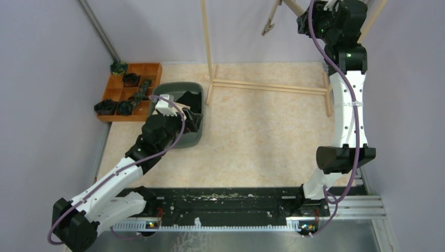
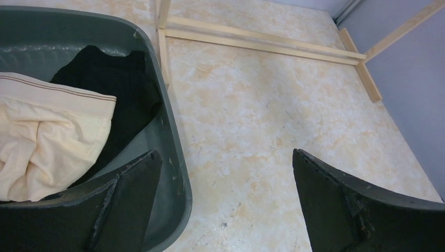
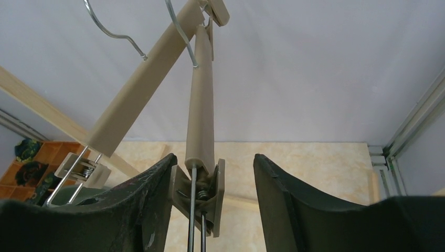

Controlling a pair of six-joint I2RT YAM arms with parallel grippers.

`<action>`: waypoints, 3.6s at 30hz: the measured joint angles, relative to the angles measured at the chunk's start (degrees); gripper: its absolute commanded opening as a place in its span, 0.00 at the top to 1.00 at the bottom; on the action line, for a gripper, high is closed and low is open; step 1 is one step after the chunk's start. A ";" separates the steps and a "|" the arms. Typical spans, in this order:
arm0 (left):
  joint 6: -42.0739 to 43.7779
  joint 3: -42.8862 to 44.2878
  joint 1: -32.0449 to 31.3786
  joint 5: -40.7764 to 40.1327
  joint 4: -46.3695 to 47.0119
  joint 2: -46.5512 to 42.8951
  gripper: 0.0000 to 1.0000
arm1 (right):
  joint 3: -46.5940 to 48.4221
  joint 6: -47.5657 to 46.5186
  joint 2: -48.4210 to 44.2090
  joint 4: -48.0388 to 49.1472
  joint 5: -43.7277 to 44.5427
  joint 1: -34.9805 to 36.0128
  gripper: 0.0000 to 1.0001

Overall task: Clip the underwear to the hanger
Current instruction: Pick up the hanger from the clothesline.

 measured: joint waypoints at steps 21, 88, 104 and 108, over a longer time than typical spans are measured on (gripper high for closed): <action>-0.09 -0.11 0.00 -0.02 0.02 0.00 0.01 | 1.49 0.00 -0.02 0.00 0.00 0.00 0.53; -1.09 -1.01 0.00 -0.07 0.15 -1.90 0.01 | -20.13 5.35 -10.14 6.29 3.13 -0.02 1.00; -1.86 -2.62 0.00 -0.24 0.24 -2.64 0.01 | -74.34 21.79 -37.59 25.55 5.75 8.61 1.00; -2.75 -4.37 0.00 -0.13 0.37 -3.91 0.01 | -84.37 27.06 -44.96 31.89 7.69 11.15 1.00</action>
